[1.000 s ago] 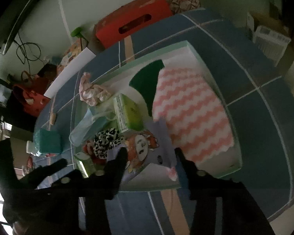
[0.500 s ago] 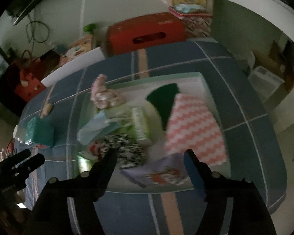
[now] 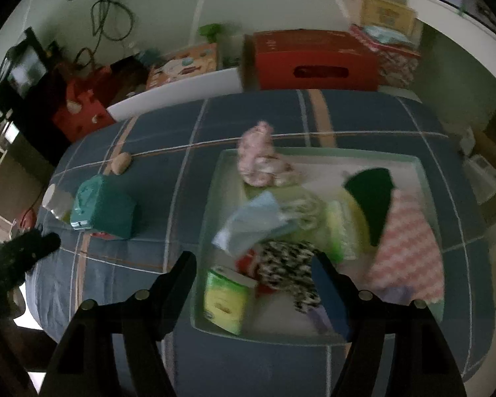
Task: Organize soft objects
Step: 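Move both tools back toward the red tape roll on the bed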
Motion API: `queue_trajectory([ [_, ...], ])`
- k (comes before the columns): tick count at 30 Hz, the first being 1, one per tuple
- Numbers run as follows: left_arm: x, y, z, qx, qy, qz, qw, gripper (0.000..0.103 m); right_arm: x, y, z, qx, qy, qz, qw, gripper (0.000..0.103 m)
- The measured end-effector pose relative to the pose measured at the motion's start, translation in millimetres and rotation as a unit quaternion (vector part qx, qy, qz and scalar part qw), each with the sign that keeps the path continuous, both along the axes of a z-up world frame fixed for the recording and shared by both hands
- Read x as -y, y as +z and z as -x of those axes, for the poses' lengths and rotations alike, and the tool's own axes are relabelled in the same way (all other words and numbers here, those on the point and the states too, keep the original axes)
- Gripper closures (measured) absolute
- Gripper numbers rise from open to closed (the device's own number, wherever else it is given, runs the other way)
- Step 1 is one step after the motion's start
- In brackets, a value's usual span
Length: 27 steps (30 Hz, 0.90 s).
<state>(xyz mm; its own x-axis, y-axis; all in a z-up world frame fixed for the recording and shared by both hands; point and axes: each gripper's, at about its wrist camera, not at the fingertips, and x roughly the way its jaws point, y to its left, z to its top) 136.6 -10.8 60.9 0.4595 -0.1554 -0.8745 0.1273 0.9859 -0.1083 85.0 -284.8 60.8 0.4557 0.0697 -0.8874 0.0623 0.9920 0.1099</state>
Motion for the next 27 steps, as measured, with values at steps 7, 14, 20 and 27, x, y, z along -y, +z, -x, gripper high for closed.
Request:
queue_trajectory([
  [7,-65,15,-24,0.014,0.053,-0.001,0.9985,0.009,-42,7,-27,0.01,0.034,0.005,0.999,0.0],
  [14,-114,19,-40,0.022,0.085,-0.002,0.9961,0.0,-75,11,-55,0.017,0.057,0.007,0.998,0.0],
  [20,-134,6,-33,0.02,0.106,0.046,0.9931,0.0,-104,4,-71,0.001,0.079,-0.001,0.997,0.0],
  [27,-134,-26,-16,0.005,0.154,0.087,0.9842,0.0,-130,-3,-69,0.013,0.085,-0.012,0.996,0.0],
])
